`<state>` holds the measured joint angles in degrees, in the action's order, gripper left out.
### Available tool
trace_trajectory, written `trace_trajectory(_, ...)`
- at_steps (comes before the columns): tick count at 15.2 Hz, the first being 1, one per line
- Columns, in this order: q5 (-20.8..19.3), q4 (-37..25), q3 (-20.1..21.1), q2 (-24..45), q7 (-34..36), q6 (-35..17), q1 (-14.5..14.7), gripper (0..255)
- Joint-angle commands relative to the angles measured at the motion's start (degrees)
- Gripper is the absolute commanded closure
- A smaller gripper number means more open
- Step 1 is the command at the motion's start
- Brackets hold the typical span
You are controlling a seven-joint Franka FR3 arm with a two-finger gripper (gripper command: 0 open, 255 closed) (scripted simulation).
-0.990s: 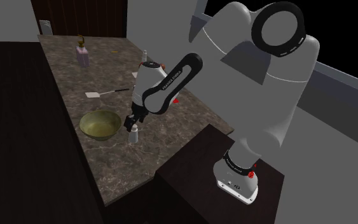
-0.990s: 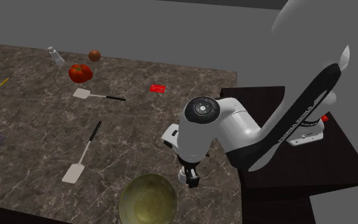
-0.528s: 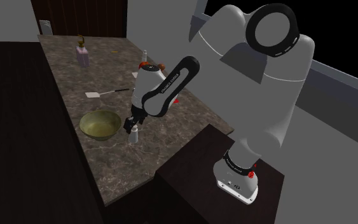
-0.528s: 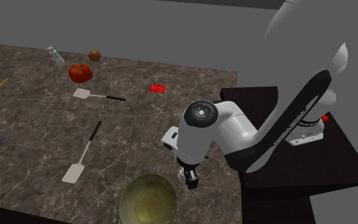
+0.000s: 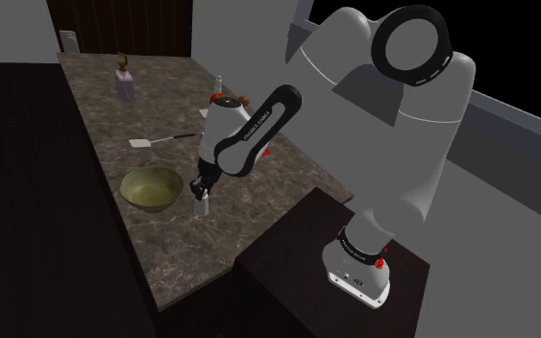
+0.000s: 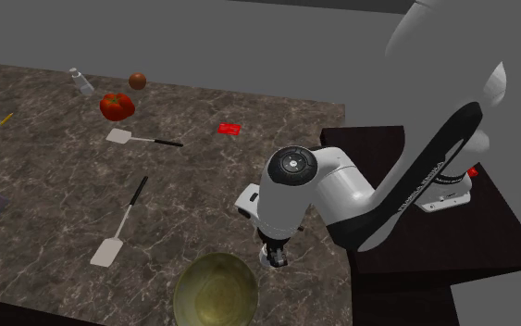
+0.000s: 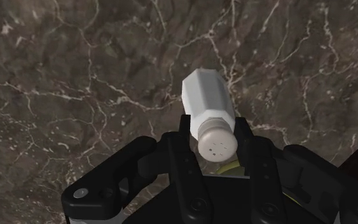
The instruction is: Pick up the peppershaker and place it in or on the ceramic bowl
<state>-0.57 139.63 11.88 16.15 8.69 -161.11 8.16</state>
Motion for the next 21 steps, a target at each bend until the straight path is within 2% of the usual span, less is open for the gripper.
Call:
trace_trajectory(1, 0.00, 0.02, 0.00, 0.01, 0.00, 0.01, 0.00, 255)
trace_trajectory(4, 0.00, 0.01, -0.01, 0.03, 0.00, 0.01, -0.01, 255)
trace_trajectory(21, 4.66, -0.50, 2.05, -12.70, -2.78, 13.03, -1.50, 255)
